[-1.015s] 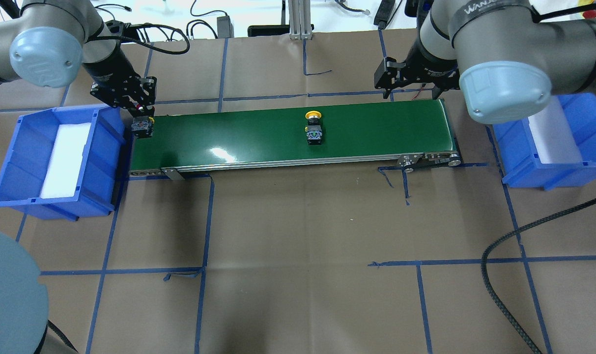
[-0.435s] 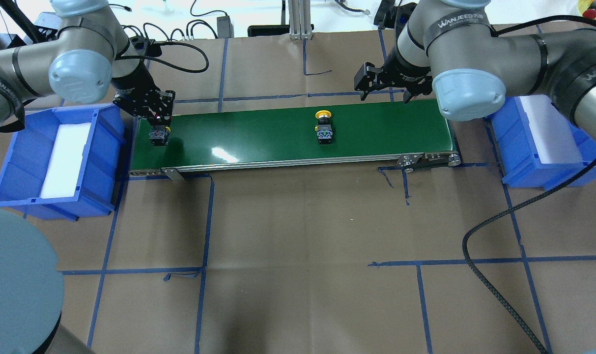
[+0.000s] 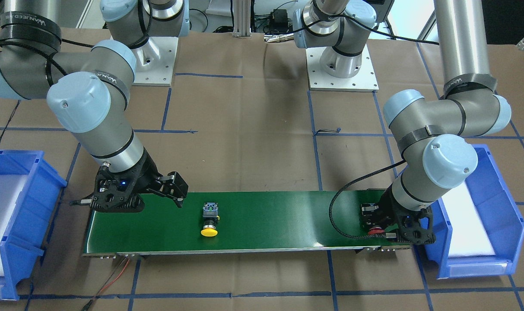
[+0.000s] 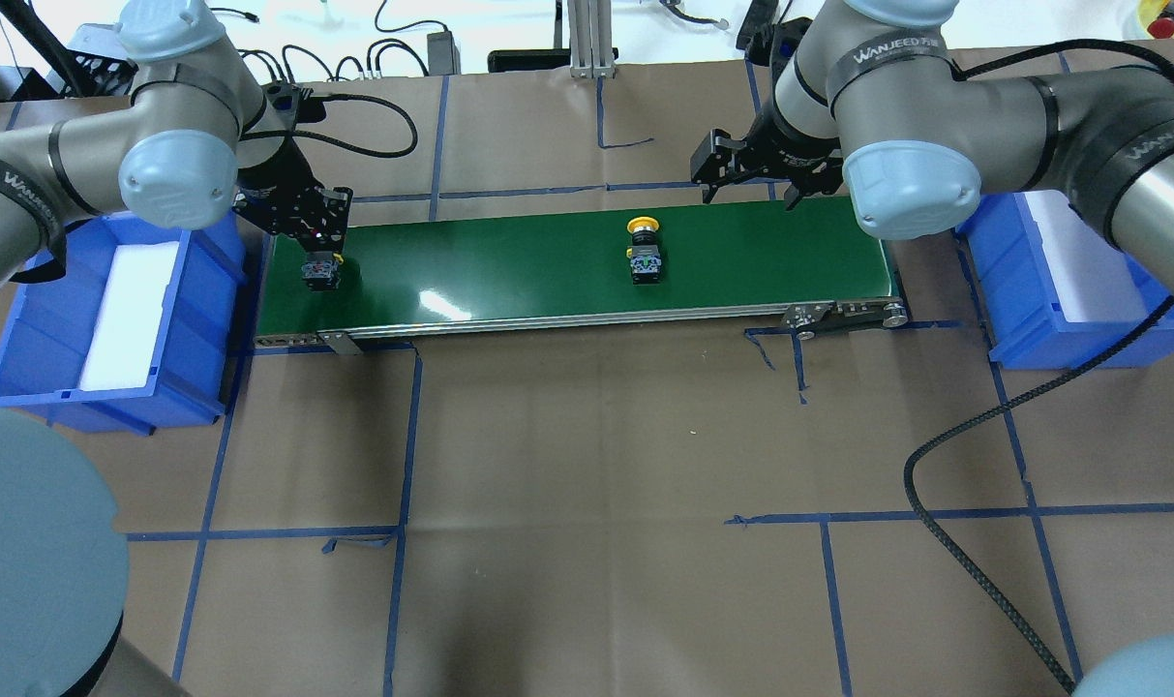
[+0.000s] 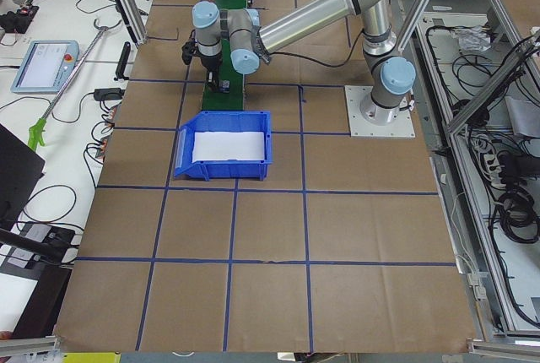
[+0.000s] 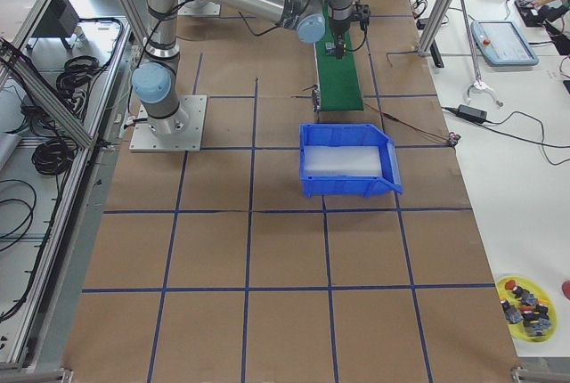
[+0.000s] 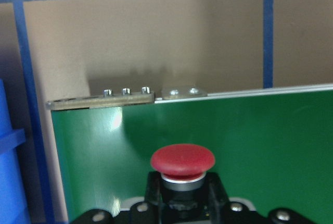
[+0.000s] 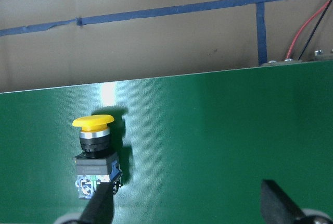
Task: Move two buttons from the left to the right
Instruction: 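Carry the red button onto the belt while the right gripper reaches toward the yellow button, then release the red button on the belt while the right gripper grasps the yellow button, then lift the yellow button with the right gripper and carry it over its bin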
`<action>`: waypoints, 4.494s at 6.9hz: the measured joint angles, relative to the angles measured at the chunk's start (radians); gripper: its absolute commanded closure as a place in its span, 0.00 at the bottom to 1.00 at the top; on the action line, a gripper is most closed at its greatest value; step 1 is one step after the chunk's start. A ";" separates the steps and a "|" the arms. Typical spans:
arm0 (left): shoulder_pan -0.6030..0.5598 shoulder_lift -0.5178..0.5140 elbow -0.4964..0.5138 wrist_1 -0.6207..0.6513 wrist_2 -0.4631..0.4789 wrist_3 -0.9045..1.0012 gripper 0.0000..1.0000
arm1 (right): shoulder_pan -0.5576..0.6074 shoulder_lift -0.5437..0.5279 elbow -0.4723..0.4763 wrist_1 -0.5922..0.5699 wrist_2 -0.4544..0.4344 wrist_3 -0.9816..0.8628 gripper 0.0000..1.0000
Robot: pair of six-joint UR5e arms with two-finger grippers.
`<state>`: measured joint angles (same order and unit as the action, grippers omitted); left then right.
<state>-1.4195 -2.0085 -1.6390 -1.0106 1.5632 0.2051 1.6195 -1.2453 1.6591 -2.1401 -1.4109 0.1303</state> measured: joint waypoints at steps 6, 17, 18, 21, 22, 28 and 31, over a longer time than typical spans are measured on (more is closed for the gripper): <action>-0.001 0.028 -0.013 -0.005 -0.006 -0.022 0.00 | -0.001 0.044 0.005 0.010 -0.015 0.000 0.00; -0.119 0.374 0.068 -0.517 0.007 -0.190 0.00 | 0.003 0.147 -0.019 0.010 -0.113 0.004 0.74; -0.120 0.386 0.067 -0.521 0.007 -0.192 0.00 | 0.003 0.149 -0.020 0.013 -0.114 0.005 0.95; -0.121 0.394 0.067 -0.520 0.006 -0.195 0.00 | 0.001 0.140 -0.038 0.071 -0.114 -0.005 0.96; -0.121 0.392 0.067 -0.519 0.005 -0.196 0.00 | -0.010 0.125 -0.051 0.092 -0.121 -0.008 0.96; -0.121 0.390 0.071 -0.517 -0.002 -0.217 0.00 | -0.410 -0.020 -0.181 0.323 -0.161 -0.558 0.95; -0.121 0.392 0.069 -0.518 0.000 -0.228 0.00 | -0.548 0.011 -0.184 0.300 -0.158 -0.757 0.96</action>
<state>-1.5402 -1.6170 -1.5702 -1.5289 1.5629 -0.0234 1.0710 -1.2345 1.4751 -1.8399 -1.5685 -0.6268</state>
